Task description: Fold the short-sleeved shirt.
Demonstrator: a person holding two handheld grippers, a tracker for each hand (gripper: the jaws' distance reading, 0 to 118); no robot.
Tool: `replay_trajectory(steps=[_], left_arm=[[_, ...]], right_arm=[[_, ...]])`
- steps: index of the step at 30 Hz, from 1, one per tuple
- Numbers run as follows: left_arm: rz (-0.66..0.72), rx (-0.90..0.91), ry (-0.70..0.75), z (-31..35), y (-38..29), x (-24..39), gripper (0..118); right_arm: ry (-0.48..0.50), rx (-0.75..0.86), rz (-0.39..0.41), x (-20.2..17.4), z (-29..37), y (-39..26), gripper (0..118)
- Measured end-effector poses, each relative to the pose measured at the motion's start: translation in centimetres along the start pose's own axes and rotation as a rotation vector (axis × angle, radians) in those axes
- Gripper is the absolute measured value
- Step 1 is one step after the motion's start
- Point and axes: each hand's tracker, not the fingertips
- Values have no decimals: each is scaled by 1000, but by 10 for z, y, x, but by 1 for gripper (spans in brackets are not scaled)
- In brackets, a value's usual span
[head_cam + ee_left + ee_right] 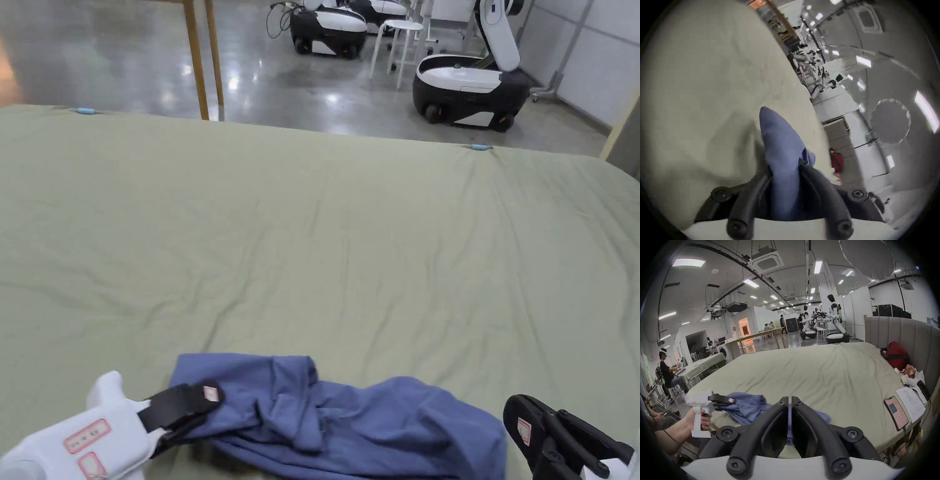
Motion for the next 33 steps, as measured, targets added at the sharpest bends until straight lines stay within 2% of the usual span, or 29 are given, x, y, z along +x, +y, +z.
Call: replay_trajectory(steps=[4,7,9,12,17,20,21,23,24,29,30,33], left_arm=[[-206,41,94,25,12,35,13],[-519,36,164,18,-13,99,13],[-693,11,176,-2,-43,141,13],[-874,-44,197,-46,-96,187,13],[-1053,-179,281,-124,-175,207,13],[-1050,-203,311,-148,-192,200,13],[-1041,-191,310,-149,-192,199,21],[-960,-182,237,-136,-178,200,89],[-920,-197,192,-126,-170,204,109],[-765,-76,-5,-57,-117,226,109],[-729,-37,-9,-50,-107,228,109],[-636,-77,102,-57,-81,202,105]], right_arm=[[16,6,-8,3,-2,-2,5],[23,9,-18,6,-1,-4,5],[27,13,-20,9,3,-6,5],[9,24,-1,15,12,-8,5],[-46,42,9,33,29,-15,5],[-57,38,24,44,33,-17,5],[-57,37,24,48,34,-16,5],[-44,31,3,54,36,-13,5],[-36,31,-7,57,37,-12,5],[-12,39,-7,60,34,-9,5],[-6,43,-12,61,34,-9,5],[9,37,-32,63,29,-9,5]])
